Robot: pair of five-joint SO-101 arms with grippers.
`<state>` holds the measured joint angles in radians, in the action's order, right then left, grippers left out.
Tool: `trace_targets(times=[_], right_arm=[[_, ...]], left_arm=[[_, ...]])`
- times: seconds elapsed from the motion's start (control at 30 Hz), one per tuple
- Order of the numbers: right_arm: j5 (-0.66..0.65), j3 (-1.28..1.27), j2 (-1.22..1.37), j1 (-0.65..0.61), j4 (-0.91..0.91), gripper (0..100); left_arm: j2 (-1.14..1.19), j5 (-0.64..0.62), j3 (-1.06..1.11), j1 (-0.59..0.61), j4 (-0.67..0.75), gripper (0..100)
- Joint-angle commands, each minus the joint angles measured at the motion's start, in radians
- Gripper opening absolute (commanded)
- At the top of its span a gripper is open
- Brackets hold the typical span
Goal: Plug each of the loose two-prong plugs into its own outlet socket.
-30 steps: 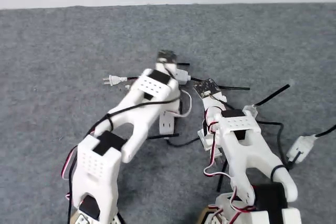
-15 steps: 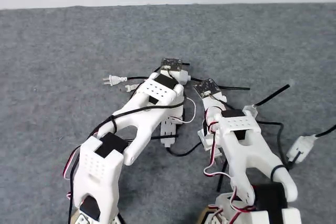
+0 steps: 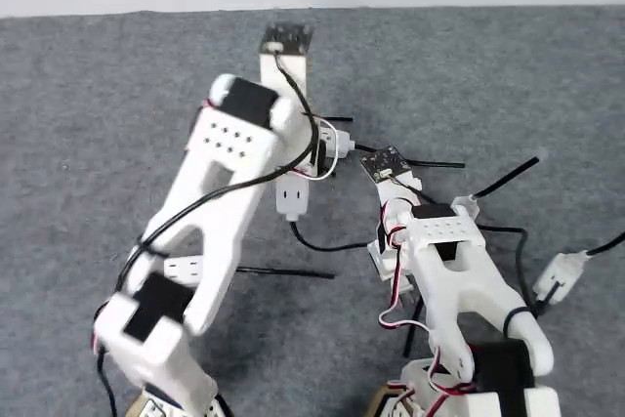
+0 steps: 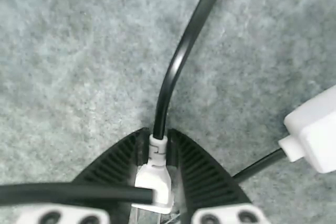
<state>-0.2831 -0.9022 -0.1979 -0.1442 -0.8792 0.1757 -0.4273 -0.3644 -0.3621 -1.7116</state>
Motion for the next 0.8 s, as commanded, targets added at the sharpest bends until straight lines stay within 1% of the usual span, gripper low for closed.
trace_targets(times=[0.0,0.17,0.27,0.43,0.5,0.63,0.77], right_arm=[[-0.006,0.0,-0.042,0.018,0.007,0.8],[-0.006,0.0,-0.042,0.018,0.005,0.8],[-0.006,0.0,-0.042,0.018,0.004,0.8],[-0.008,-0.002,-0.042,0.019,-0.004,0.8],[-0.009,-0.002,-0.042,0.044,-0.019,0.8],[-0.008,0.021,-0.054,0.185,-0.071,0.8],[-0.005,0.034,-0.054,0.274,-0.124,0.8]], left_arm=[[-0.126,0.044,0.004,0.014,-0.051,1],[-0.081,0.049,0.113,0.006,-0.044,2],[-0.003,0.049,0.091,0.011,-0.032,2],[0.149,0.048,-0.094,0.072,-0.032,2],[0.222,0.046,-0.188,0.107,-0.032,2],[0.393,0.04,-0.332,0.132,-0.032,2],[0.565,-0.028,-0.503,0.152,-0.034,2]])
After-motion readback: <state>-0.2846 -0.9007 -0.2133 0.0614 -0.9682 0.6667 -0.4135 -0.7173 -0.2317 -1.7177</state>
